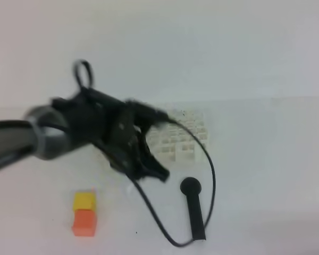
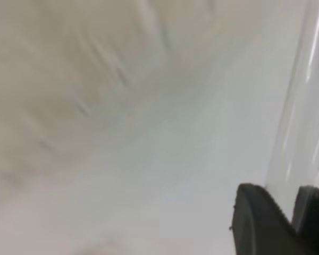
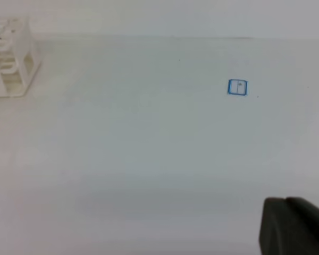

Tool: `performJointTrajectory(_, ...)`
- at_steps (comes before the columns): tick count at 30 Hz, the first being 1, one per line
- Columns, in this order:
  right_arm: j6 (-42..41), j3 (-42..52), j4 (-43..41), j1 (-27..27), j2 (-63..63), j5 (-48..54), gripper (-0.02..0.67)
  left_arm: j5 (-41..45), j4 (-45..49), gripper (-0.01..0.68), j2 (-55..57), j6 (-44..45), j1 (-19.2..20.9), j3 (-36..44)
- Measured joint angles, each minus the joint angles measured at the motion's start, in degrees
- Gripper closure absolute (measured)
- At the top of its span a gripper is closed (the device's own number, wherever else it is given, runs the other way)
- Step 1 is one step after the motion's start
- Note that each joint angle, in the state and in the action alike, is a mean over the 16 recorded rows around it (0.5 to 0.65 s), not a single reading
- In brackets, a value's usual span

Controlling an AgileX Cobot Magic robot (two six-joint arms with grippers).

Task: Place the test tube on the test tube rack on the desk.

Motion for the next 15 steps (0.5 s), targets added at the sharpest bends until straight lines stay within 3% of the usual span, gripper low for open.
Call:
performJointTrajectory(6, 0.0, 0.0, 0.0, 0.0, 0.0, 0.0, 0.650, -7.3, -15.6, 0.561, -9.6, 22.0, 5.8, 2.6)
performJointTrajectory(15, 0.0, 0.0, 0.0, 0.0, 0.0, 0.0, 0.650, -7.6, -63.2, 0.561, -24.4, 69.5, 13.0, 17.0)
